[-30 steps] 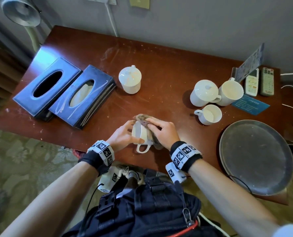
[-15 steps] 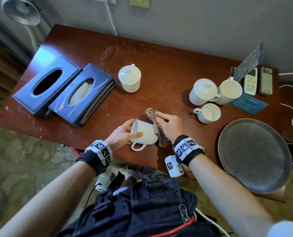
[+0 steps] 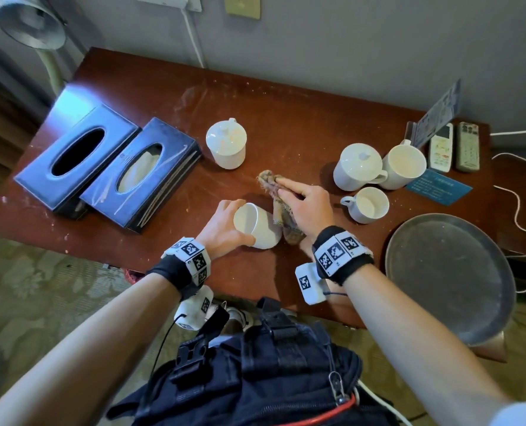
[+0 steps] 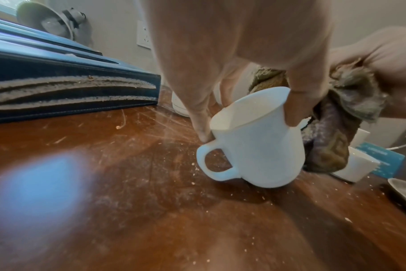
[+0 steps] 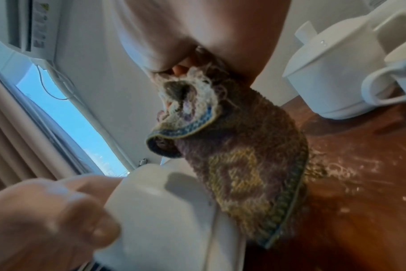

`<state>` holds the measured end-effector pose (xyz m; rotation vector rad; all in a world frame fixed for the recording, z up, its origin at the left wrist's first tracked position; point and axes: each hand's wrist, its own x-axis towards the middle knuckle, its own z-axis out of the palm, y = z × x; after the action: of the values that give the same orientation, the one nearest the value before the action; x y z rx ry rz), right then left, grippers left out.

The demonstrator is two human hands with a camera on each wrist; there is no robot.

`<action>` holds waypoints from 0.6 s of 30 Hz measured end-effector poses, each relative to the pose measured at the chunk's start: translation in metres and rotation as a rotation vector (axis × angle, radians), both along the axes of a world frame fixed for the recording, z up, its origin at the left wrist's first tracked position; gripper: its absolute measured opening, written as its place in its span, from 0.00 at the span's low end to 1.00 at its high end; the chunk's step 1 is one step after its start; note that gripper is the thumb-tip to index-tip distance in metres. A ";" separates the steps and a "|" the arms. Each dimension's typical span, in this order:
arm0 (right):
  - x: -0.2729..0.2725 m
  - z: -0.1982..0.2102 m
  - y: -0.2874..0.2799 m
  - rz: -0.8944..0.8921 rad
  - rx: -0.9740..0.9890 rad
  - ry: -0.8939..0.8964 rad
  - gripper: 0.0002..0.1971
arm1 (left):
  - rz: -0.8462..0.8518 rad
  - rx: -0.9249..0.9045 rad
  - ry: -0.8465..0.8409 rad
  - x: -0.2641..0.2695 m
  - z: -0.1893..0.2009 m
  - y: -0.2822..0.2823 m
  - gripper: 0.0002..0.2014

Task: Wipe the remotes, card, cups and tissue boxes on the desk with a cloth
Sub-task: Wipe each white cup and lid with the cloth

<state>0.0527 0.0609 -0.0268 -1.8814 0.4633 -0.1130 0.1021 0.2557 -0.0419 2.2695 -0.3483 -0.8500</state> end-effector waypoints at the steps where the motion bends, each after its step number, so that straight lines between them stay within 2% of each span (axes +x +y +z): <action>1: -0.002 -0.002 0.006 0.019 0.022 -0.004 0.13 | 0.003 0.002 -0.006 0.001 0.000 0.001 0.45; 5: -0.023 -0.023 0.037 0.077 0.050 0.022 0.12 | 0.024 0.007 -0.024 0.003 -0.003 0.007 0.43; 11: -0.022 -0.042 0.019 -0.108 0.078 0.155 0.13 | 0.005 -0.028 -0.034 0.001 -0.007 0.009 0.46; 13: -0.013 -0.040 0.018 -0.079 0.047 0.164 0.12 | -0.006 -0.026 -0.038 0.003 -0.005 0.007 0.46; 18: -0.014 -0.030 0.041 0.067 0.028 0.038 0.10 | -0.004 -0.019 -0.048 0.003 -0.008 0.011 0.41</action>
<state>0.0384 0.1023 -0.0564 -1.8719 0.4248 -0.0257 0.1052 0.2662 -0.0498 2.2750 -0.3811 -0.7915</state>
